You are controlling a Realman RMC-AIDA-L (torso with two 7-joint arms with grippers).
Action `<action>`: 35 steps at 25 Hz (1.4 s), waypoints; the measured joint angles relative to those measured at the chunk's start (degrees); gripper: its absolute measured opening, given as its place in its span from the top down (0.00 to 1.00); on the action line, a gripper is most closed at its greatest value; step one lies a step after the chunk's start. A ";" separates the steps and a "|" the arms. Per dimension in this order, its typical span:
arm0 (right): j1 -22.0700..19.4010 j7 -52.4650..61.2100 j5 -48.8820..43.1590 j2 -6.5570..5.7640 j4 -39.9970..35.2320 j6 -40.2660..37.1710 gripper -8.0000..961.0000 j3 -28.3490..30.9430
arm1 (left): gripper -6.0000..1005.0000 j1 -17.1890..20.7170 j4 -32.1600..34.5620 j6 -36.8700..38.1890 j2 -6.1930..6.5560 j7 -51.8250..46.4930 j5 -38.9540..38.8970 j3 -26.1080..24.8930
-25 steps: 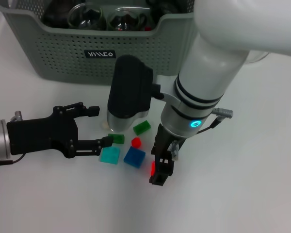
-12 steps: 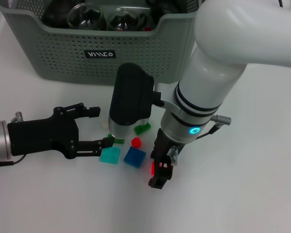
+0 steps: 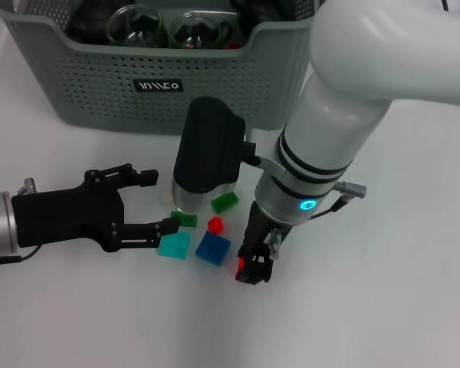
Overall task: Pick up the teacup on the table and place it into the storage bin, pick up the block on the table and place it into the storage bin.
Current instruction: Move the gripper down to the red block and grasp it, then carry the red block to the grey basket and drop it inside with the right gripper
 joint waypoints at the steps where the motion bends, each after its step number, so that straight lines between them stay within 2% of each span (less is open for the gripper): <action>1: -0.03 0.33 -0.01 -0.10 -0.31 0.01 0.58 0.08 | 0.13 0.04 0.01 0.00 -0.02 0.00 0.00 0.00; 6: -0.64 1.58 -0.78 -0.89 -2.44 -1.64 0.63 1.85 | 0.13 0.31 0.14 0.02 -0.08 0.00 0.00 0.00; 9: -1.53 1.50 -4.38 -1.18 -4.00 -5.61 0.65 7.56 | 0.13 0.41 0.30 0.14 -0.09 0.00 0.00 -0.06; 13: -3.46 0.52 -12.49 -1.22 -9.32 -12.86 0.67 20.16 | 0.13 0.43 0.34 0.16 -0.05 0.00 0.00 -0.14; 17: -3.84 -1.16 -14.75 -1.32 -19.50 -20.08 0.67 33.90 | 0.13 0.36 0.35 0.34 -0.02 0.00 0.00 -0.18; 20: -2.46 -1.24 -14.59 -1.31 -26.50 -22.37 0.67 42.35 | 0.13 0.32 0.35 0.46 -0.01 0.00 -0.01 -0.25; 21: -0.01 -1.07 -14.48 -1.33 -29.19 -22.15 0.67 48.27 | 0.13 0.32 0.35 0.46 0.00 0.00 -0.02 -0.27; 22: -0.01 -1.07 -14.48 -1.33 -29.19 -22.15 0.67 48.27 | 0.13 0.31 0.35 0.46 0.00 0.00 -0.08 -0.28; 23: 1.43 -1.07 -14.51 -1.34 -29.83 -21.73 0.67 51.05 | 0.13 0.30 0.35 0.46 0.00 0.00 -0.15 -0.28; 25: 4.59 -1.48 -15.16 -1.46 -28.76 -18.93 0.67 56.65 | 0.13 0.21 0.23 0.44 0.01 0.00 -0.27 -0.28; 28: 7.79 -3.10 -17.00 -2.11 -22.67 -11.67 0.67 60.00 | 0.13 0.06 0.09 0.28 0.00 0.00 -0.40 -0.30; 31: 10.38 -4.99 -20.15 -2.60 -12.52 -0.56 0.67 59.05 | 0.13 -0.05 0.08 0.11 -0.06 0.00 -0.42 -0.33; 35: 14.08 -8.11 -23.92 -2.12 2.64 14.42 0.67 56.79 | 0.13 -0.15 0.08 0.07 -0.08 0.00 -0.45 -0.37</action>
